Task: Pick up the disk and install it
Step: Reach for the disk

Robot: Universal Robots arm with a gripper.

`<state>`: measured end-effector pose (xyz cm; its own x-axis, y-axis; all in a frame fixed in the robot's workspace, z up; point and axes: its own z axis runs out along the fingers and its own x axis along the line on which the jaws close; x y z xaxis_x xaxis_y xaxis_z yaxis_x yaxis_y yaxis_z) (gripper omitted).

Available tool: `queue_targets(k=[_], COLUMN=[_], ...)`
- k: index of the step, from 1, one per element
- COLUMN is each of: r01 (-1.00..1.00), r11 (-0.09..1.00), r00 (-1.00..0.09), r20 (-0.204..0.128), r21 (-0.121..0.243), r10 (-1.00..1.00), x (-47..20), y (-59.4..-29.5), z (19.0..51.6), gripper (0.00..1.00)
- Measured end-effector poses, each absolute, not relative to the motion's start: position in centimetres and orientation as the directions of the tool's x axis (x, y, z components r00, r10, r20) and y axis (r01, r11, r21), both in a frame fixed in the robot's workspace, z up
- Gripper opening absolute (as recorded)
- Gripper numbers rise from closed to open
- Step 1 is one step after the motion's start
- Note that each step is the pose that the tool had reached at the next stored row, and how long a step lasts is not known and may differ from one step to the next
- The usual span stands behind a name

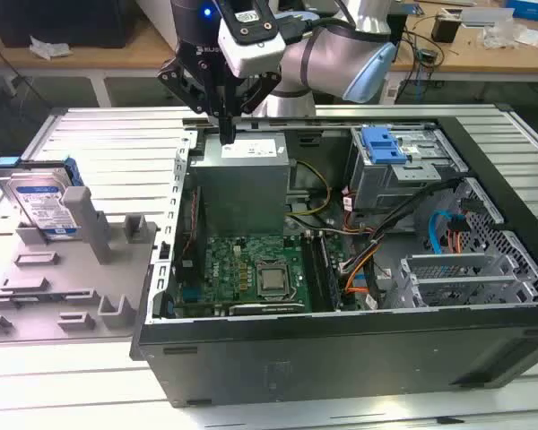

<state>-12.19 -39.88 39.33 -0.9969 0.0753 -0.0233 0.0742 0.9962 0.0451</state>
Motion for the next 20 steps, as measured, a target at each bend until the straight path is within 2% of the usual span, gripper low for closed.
queue_targets(k=[11,20], r01=[0.077,0.106], r11=[0.996,0.993], r00=[-0.997,-0.994], r20=[-0.023,-0.017], r21=[0.046,0.046], r10=[0.078,0.107], x=[-12.2,-15.0], y=[-39.9,-39.8], z=[39.3,39.2], gripper=[0.11,0.11])
